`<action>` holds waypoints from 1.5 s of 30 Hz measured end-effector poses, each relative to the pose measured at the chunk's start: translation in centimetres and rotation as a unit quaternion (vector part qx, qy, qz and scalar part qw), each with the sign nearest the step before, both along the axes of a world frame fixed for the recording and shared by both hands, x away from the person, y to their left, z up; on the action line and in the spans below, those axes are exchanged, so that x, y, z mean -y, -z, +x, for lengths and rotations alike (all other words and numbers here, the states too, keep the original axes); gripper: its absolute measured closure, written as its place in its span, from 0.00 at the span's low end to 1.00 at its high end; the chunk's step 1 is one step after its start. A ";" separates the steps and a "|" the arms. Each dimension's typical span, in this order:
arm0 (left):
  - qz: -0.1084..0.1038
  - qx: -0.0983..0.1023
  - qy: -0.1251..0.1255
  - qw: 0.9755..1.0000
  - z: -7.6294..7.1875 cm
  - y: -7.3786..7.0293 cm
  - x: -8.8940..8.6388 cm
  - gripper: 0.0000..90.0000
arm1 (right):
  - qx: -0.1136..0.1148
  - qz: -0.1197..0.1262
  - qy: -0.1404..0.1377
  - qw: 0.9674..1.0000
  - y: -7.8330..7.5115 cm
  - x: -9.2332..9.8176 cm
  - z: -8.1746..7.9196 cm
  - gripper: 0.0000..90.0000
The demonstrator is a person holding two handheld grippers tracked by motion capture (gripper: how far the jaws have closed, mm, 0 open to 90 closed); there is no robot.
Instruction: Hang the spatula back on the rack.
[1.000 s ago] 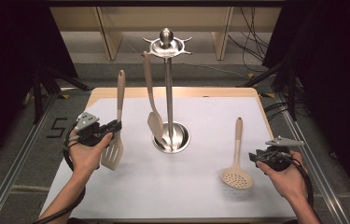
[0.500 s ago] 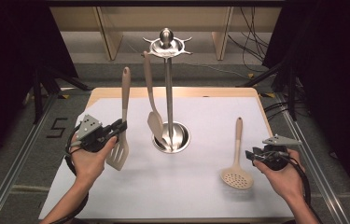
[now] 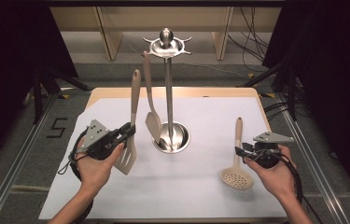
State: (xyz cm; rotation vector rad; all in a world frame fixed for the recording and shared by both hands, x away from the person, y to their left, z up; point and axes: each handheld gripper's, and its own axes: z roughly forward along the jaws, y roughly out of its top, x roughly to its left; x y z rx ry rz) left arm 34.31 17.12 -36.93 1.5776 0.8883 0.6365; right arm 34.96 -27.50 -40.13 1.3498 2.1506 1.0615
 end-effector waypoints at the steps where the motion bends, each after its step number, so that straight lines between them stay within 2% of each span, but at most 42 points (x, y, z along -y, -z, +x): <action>1: 0.001 0.000 0.002 1.000 -0.1 0.0 0.1 0.87 | 0.003 0.002 -0.005 1.000 -0.1 -0.2 0.0 0.71; 4: 0.016 0.011 0.010 1.000 -0.5 -0.1 0.8 0.86 | 0.018 0.013 -0.021 1.000 -0.4 -0.8 0.2 0.71; 5: 0.018 0.009 0.013 1.000 -0.6 -0.2 1.1 0.86 | 0.028 0.009 -0.026 0.999 -0.6 -0.8 0.3 0.71; 7: 0.020 0.009 0.021 1.000 -0.7 -0.2 1.5 0.86 | 0.021 0.022 -0.022 0.999 -0.9 -1.4 0.1 0.71; 8: 0.023 0.009 0.025 0.999 -0.8 -0.2 1.8 0.86 | 0.031 0.027 -0.030 0.999 -1.3 -1.9 0.2 0.71; 11: 0.021 0.006 0.037 0.999 -0.7 -0.3 2.6 0.86 | 0.043 0.034 -0.032 0.998 -1.6 -2.4 0.1 0.71; 14: 0.020 0.005 0.047 0.999 -0.5 -0.3 3.5 0.86 | 0.047 0.041 -0.048 0.997 -2.3 -3.1 0.1 0.71; 16: 0.021 0.003 0.052 0.998 -0.4 -0.3 4.1 0.86 | 0.064 0.046 -0.051 0.996 -2.7 -3.7 0.3 0.71; 18: 0.026 0.002 0.059 0.998 -0.3 -0.3 4.7 0.87 | 0.059 0.046 -0.055 0.996 -3.2 -4.0 0.2 0.71; 19: 0.026 0.002 0.061 0.998 -0.2 -0.3 5.1 0.86 | 0.073 0.046 -0.060 0.994 -3.3 -4.2 0.3 0.71; 21: 0.030 0.002 0.070 0.997 0.0 -0.2 5.7 0.86 | 0.072 0.061 -0.063 0.994 -3.7 -4.6 0.3 0.71; 22: 0.032 0.001 0.073 0.997 0.0 -0.2 5.9 0.86 | 0.076 0.060 -0.063 0.993 -4.0 -4.7 0.2 0.71; 23: 0.031 0.000 0.077 0.997 0.1 -0.1 6.3 0.86 | 0.099 0.057 -0.073 0.991 -4.3 -5.0 0.5 0.71; 25: 0.034 -0.001 0.083 0.996 0.2 0.0 6.9 0.86 | 0.102 0.063 -0.073 0.990 -4.4 -5.1 0.5 0.71; 26: 0.032 -0.002 0.085 0.996 0.3 0.0 7.2 0.86 | 0.104 0.054 -0.079 0.990 -4.7 -5.1 0.6 0.72; 27: 0.032 -0.003 0.087 0.996 0.3 0.0 7.4 0.86 | 0.089 0.063 -0.072 0.991 -4.9 -5.4 0.4 0.72; 28: 0.034 -0.002 0.089 0.995 0.4 0.0 7.7 0.86 | 0.092 0.072 -0.074 0.990 -4.9 -5.6 0.4 0.72; 29: 0.034 -0.003 0.091 0.995 0.4 0.0 7.8 0.86 | 0.098 0.070 -0.078 0.990 -5.1 -5.6 0.5 0.72; 30: 0.030 -0.005 0.092 0.995 0.4 0.1 8.1 0.86 | 0.093 0.072 -0.077 0.990 -5.2 -5.7 0.5 0.72; 33: 0.039 0.000 0.101 0.994 0.6 0.0 8.5 0.86 | 0.102 0.079 -0.082 0.988 -5.6 -6.0 0.5 0.72; 34: 0.042 0.008 0.101 0.994 0.8 0.0 8.6 0.86 | 0.109 0.078 -0.086 0.987 -5.8 -6.0 0.6 0.72; 35: 0.043 0.008 0.102 0.994 0.8 0.0 8.7 0.86 | 0.102 0.089 -0.079 0.988 -5.9 -6.2 0.5 0.71; 40: 0.046 0.004 0.107 0.993 0.9 0.1 9.3 0.86 | 0.128 0.096 -0.090 0.983 -7.0 -6.9 0.7 0.70; 45: 0.049 0.000 0.113 0.992 0.8 0.3 10.0 0.86 | 0.136 0.109 -0.096 0.980 -7.6 -7.8 0.9 0.70</action>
